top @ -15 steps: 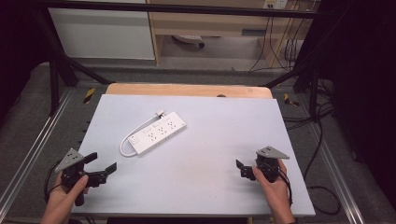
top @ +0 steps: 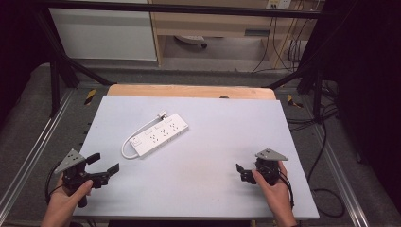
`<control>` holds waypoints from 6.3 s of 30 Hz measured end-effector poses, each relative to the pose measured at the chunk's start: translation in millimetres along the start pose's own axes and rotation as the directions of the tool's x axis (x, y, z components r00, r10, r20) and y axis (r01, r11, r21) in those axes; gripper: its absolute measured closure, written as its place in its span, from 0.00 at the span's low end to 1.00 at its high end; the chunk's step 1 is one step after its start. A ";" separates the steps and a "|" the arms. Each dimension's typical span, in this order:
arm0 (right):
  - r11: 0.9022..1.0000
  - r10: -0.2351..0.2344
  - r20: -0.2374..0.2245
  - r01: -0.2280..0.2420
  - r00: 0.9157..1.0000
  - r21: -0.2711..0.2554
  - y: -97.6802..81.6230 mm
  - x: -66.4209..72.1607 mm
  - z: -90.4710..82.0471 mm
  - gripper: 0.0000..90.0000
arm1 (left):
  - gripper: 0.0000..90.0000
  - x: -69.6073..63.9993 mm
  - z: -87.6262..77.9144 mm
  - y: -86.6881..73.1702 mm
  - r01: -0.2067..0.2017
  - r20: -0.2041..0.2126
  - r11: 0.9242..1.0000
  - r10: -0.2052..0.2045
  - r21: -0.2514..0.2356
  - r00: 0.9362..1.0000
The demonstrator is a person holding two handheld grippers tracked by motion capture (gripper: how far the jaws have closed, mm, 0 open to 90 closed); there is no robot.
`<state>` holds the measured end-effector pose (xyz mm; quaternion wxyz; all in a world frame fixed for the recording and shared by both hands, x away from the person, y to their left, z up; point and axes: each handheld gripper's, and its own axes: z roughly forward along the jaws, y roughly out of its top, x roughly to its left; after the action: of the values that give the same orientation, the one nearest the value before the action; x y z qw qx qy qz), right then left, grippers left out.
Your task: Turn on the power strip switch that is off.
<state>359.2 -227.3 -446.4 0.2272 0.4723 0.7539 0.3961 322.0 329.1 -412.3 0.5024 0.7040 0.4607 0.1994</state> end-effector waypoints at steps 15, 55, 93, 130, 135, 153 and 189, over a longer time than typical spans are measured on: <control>0.999 -0.043 -0.031 0.043 0.999 0.013 1.6 9.0 3.3 0.05 | 0.08 -12.3 10.2 14.1 0.000 0.009 1.000 0.000 0.020 1.000; 0.999 -0.041 -0.041 0.041 0.998 0.018 1.7 11.6 3.2 0.04 | 0.08 -36.3 64.8 65.9 -0.035 0.030 0.999 0.034 0.040 0.999; 0.999 -0.041 -0.049 0.042 0.998 0.014 2.3 13.6 1.7 0.04 | 0.09 -42.4 88.0 88.6 -0.067 0.014 0.997 0.066 0.046 0.998; 0.999 -0.032 -0.052 0.033 0.998 0.018 2.1 13.5 0.9 0.04 | 0.10 -24.8 118.4 96.5 -0.057 -0.057 0.995 0.062 0.088 0.996; 0.999 -0.034 -0.051 0.035 0.998 0.019 2.0 13.1 1.0 0.04 | 0.11 -23.1 121.2 96.0 -0.056 -0.066 0.994 0.062 0.094 0.996; 0.999 -0.034 -0.052 0.035 0.998 0.019 2.0 12.7 0.6 0.03 | 0.11 -17.4 131.0 106.5 -0.052 -0.089 0.995 0.060 0.085 0.994; 0.999 -0.031 -0.065 0.033 0.997 0.027 1.8 13.2 0.3 0.03 | 0.11 -11.0 157.2 118.7 -0.056 -0.111 0.994 0.067 0.098 0.992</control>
<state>354.4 -215.0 -444.8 0.2026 0.4503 0.7737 0.3970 486.7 229.1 -369.9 0.4348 0.7284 0.4757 0.2326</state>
